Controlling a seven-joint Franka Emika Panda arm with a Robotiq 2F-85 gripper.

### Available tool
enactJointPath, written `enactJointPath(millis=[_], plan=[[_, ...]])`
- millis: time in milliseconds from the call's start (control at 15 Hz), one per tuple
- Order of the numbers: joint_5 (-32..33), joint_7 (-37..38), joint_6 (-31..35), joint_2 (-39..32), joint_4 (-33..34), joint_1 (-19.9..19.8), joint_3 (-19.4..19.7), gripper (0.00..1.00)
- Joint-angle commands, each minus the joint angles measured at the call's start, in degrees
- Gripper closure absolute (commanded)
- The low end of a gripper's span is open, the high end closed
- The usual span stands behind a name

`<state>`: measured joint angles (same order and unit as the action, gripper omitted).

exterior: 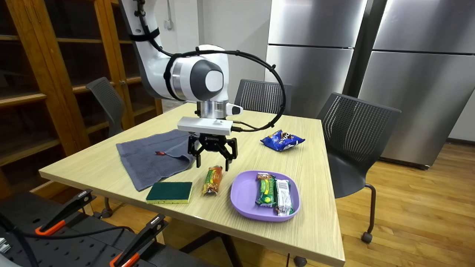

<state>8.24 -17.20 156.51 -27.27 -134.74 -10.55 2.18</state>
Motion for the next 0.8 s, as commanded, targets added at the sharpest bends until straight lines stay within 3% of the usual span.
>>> enactJointPath(millis=[0, 533, 600, 733], plan=[[-0.03, 0.64, -1.55, -1.35, 2.03, 0.56, 0.70, 0.00], [0.04, 0.66, -1.61, -3.33, 3.23, 0.45, 1.03, 0.00], [-0.12, 0.53, -1.63, -3.29, 3.17, 0.31, 0.85, 0.25], [-0.19, 0.45, -1.49, -3.09, 3.01, 0.22, 0.77, 0.34]])
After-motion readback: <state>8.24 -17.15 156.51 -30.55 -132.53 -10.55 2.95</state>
